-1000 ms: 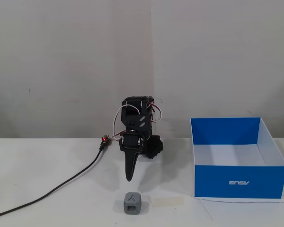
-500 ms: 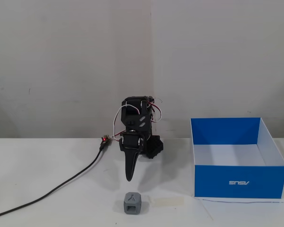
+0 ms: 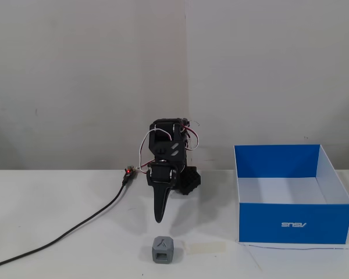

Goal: Pick the gray block and keep it in the box.

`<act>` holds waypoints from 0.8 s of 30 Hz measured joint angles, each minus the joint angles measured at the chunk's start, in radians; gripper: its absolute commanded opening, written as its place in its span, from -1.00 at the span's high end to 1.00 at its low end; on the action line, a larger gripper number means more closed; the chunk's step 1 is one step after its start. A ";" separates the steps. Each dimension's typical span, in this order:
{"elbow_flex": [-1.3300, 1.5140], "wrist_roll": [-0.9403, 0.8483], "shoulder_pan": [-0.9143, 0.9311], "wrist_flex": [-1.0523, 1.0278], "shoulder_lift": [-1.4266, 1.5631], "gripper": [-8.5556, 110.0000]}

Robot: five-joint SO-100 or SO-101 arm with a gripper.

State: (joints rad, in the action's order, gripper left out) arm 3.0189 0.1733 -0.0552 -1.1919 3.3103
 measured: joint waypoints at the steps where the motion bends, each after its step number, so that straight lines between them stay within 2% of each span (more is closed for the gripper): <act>1: 0.000 0.005 0.008 0.006 0.000 0.85; 16: -0.110 0.009 -0.028 -0.014 -0.031 0.86; 24: -0.210 0.011 -0.061 0.005 -0.216 0.85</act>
State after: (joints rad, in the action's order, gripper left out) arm 2.8087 0.1841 -0.1166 -1.1873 3.0940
